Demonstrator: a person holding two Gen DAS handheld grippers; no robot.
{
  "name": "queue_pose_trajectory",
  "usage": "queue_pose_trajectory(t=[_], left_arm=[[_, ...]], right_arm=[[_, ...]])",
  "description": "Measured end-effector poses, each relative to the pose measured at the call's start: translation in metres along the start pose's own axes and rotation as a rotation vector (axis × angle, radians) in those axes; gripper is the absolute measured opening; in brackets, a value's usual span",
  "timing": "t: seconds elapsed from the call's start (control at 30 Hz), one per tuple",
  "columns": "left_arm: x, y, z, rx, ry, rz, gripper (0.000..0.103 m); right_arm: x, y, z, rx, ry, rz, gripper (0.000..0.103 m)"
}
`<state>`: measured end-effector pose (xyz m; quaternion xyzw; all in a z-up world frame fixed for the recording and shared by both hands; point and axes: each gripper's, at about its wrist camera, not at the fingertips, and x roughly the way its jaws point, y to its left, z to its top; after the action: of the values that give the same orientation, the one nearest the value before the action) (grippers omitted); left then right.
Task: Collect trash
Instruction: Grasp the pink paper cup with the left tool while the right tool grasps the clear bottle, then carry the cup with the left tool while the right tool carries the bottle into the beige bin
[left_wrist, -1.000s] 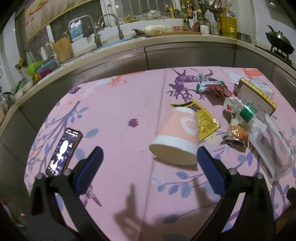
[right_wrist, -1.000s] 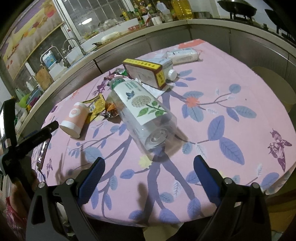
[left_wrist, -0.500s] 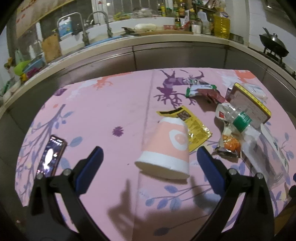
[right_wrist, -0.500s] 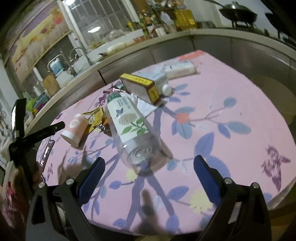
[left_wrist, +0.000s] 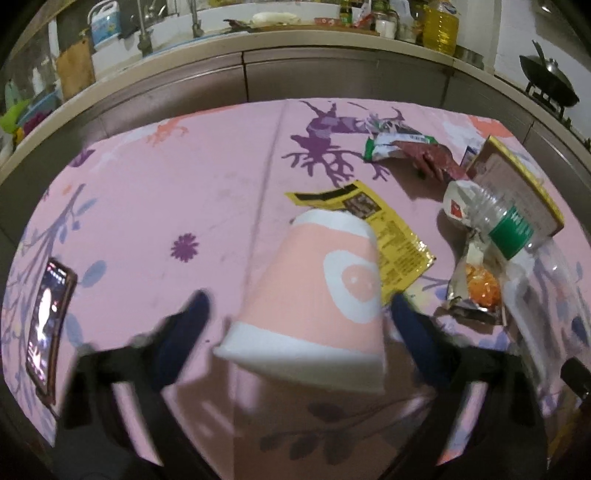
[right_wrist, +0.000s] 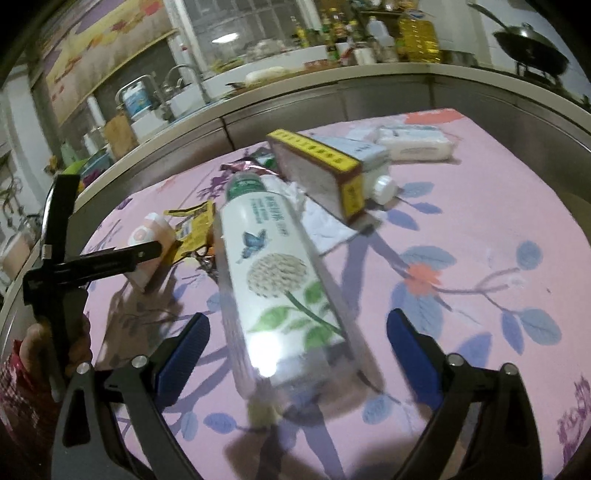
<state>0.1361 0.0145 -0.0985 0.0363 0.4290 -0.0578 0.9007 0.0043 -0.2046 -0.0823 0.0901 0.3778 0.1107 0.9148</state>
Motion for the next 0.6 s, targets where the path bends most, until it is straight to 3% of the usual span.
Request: queue_pose_trajectory(t=[0.03, 0.2, 0.33, 0.47, 0.6], left_arm=[[-0.002, 0.000, 0.000, 0.005, -0.008, 0.003, 0.062], [-0.046, 0.004, 0.006, 0.003, -0.097, -0.021, 0.060], [-0.090, -0.004, 0.015, 0.006, -0.187, -0.086, 0.060], [-0.107, -0.040, 0.037, 0.058, -0.215, -0.151, 0.060], [-0.112, -0.100, 0.066, 0.147, -0.213, -0.268, 0.060]], right_arm=[[0.001, 0.001, 0.001, -0.001, 0.011, 0.016, 0.065], [-0.027, 0.003, 0.012, 0.028, -0.047, 0.165, 0.059], [-0.053, -0.010, 0.024, 0.091, -0.102, 0.278, 0.058], [-0.083, -0.046, 0.041, 0.211, -0.178, 0.375, 0.058], [-0.130, -0.095, 0.052, 0.289, -0.321, 0.339, 0.058]])
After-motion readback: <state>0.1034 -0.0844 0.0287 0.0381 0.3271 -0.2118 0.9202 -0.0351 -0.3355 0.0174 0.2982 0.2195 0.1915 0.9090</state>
